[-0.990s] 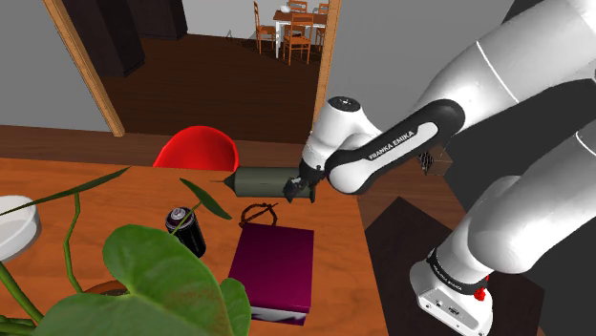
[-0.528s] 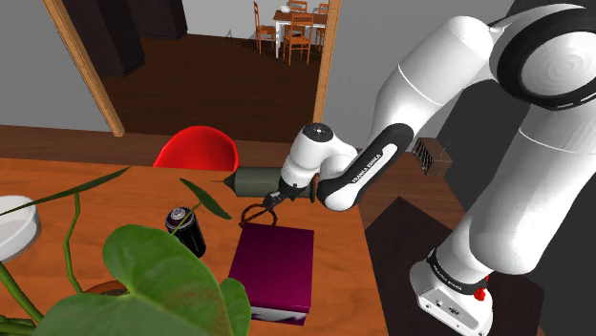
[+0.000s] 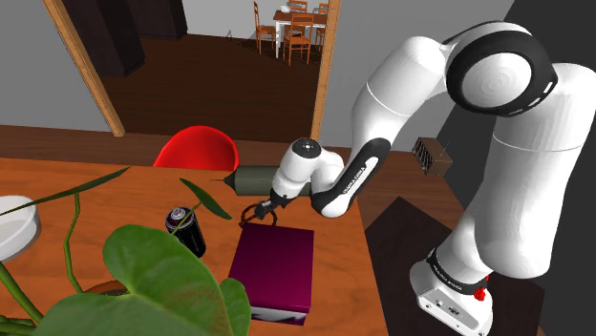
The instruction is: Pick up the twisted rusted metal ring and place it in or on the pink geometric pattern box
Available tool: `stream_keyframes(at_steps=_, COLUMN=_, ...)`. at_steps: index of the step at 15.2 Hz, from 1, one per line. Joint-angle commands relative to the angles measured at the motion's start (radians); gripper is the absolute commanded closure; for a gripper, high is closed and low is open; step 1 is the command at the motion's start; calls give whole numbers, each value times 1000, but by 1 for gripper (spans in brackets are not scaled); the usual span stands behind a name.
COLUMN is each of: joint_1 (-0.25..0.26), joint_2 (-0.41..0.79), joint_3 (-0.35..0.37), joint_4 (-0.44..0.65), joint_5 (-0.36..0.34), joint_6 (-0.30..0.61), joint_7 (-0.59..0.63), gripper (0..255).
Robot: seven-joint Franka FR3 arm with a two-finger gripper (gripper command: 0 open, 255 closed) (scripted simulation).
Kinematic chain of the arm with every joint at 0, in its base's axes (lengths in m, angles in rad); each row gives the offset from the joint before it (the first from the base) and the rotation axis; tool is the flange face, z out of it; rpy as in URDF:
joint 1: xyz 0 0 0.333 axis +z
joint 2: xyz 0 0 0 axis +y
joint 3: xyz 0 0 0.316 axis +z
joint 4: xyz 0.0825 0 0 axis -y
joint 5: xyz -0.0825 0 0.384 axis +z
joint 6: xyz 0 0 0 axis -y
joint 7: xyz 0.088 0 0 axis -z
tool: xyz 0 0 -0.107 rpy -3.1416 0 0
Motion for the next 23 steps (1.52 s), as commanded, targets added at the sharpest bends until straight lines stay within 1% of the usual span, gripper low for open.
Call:
stream_keyframes(at_steps=1, joint_1=20, joint_2=38, joint_3=-33, joint_4=18, joint_5=-16, joint_6=13, joint_7=17, gripper=0)
stream_keyframes(at_steps=8, joint_1=19, joint_2=38, joint_3=-33, joint_4=18, joint_5=-17, joint_6=13, joint_7=18, gripper=0)
stream_keyframes(at_steps=9, joint_1=19, joint_2=38, joint_3=-31, joint_4=19, joint_5=-16, joint_6=11, joint_7=17, gripper=255)
stream_keyframes(at_steps=16, joint_1=27, joint_2=42, joint_3=-38, joint_4=21, joint_5=-19, joint_6=15, joint_7=23, gripper=255)
stream_keyframes(at_steps=18, joint_1=19, joint_2=38, joint_3=-33, joint_4=18, joint_5=-17, joint_6=13, joint_7=17, gripper=255)
stream_keyframes(at_steps=23, joint_1=-62, joint_2=-35, joint_3=61, joint_4=-4, joint_5=43, joint_6=-47, joint_7=-43, gripper=255)
